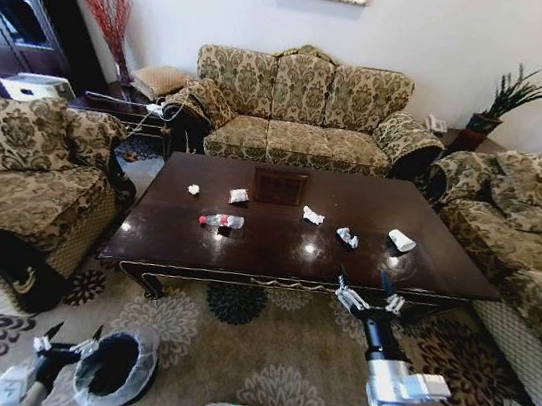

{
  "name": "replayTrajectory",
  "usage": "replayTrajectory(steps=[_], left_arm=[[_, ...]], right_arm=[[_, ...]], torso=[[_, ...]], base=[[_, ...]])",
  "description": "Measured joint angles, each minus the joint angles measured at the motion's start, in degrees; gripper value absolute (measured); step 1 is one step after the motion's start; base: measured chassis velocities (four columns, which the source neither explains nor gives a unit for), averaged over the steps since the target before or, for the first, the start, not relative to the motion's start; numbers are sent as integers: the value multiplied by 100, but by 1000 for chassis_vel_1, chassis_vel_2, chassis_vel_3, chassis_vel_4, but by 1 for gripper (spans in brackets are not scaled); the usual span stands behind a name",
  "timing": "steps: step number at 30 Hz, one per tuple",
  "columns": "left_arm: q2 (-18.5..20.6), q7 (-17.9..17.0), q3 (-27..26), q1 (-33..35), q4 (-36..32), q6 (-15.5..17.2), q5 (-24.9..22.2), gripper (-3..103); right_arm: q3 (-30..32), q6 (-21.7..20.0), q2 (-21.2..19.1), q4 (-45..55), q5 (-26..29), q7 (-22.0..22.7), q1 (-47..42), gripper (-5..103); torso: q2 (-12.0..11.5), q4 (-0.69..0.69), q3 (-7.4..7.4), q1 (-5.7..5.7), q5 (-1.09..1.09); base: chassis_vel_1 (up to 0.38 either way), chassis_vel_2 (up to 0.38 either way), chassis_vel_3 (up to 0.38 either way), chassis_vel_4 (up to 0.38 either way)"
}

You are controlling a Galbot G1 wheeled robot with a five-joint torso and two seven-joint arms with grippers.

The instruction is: Move to the front of the table and place the trash on the table into the trash bin.

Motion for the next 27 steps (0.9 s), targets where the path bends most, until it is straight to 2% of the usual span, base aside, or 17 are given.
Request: replayTrajectory(steps=[8,14,21,27], left_arm=[[-46,74,173,-367,550,231,-136,97],[-153,139,288,-516,1224,271,-57,97],[-197,223,305,-505,1447,291,104,97],[-242,622,278,-593,1682,287,228,97]], right_arm=[[-232,-26,-150,71,-252,-113,1,100],[-891,-53,-296,4,-589,-161,43,100],[-1430,76,-282,-160,-833,-124,171,100],[-1450,181,-356,-358,-634,-51,118,100]], torso=[[0,0,0,1,1],[0,0,0,1,2],[0,0,0,0,4],[0,0,-1,0,-1]], base=[[0,0,0,0],[44,39,-42,-44],[163,156,-158,-149],[175,156,-171,-171]])
